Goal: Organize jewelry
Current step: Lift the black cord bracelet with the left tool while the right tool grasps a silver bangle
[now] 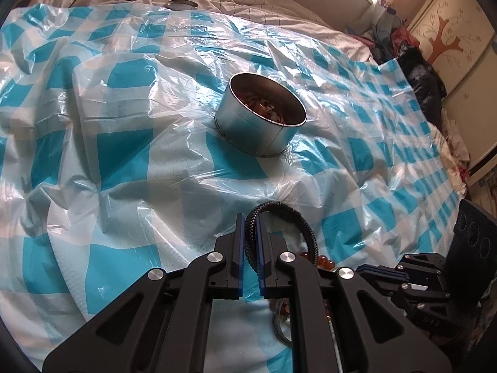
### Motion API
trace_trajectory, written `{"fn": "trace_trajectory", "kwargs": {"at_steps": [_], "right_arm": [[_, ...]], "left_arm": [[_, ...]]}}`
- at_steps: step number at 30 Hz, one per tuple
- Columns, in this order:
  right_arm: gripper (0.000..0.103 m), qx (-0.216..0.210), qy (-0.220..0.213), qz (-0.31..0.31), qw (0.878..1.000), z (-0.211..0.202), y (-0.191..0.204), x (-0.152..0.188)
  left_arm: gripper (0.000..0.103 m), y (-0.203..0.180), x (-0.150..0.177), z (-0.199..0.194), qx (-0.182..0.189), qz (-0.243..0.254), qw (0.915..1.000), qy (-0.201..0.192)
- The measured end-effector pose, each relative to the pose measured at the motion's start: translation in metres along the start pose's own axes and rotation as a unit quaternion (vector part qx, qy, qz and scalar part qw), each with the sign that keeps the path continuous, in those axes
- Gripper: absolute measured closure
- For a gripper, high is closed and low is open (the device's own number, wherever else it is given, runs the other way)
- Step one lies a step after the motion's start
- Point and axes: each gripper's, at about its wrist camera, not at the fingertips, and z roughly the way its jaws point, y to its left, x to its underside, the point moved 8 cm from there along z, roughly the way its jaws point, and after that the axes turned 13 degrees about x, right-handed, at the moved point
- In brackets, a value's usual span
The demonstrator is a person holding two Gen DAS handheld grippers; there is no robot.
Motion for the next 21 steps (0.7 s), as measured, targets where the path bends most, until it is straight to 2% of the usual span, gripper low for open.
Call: {"fn": "trace_trajectory", "kwargs": {"at_steps": [4,10,13,15,17,21], "right_arm": [[0.099,-0.034,-0.027,0.033,0.999,-0.014,-0.006,-0.012],[0.099,-0.034,-0.042,0.065,0.996,-0.021,-0.017,-0.018],[0.099,-0.030,-0.048,0.069,0.996,-0.023,-0.020,-0.020],[0.099,-0.020,-0.055,0.078,0.995,-0.023,-0.026,-0.022],[0.099,-0.003,-0.060,0.087,0.994,-0.025,-0.035,-0.023],[0.099,0.043,-0.064,0.098,0.992,-0.023,-0.052,-0.022]], "left_arm": [[0.097,0.001,-0.002,-0.001,0.007,-0.004,1.0000,-0.002],[0.097,0.002,0.007,0.012,-0.012,0.004,0.9994,0.033],[0.096,0.005,0.011,0.017,-0.038,0.016,0.9981,0.046],[0.091,0.007,0.013,0.019,-0.048,0.020,0.9974,0.050],[0.078,0.010,0.013,0.022,-0.065,0.024,0.9963,0.051],[0.060,0.008,0.015,0.028,-0.088,0.054,0.9929,0.059]]}}
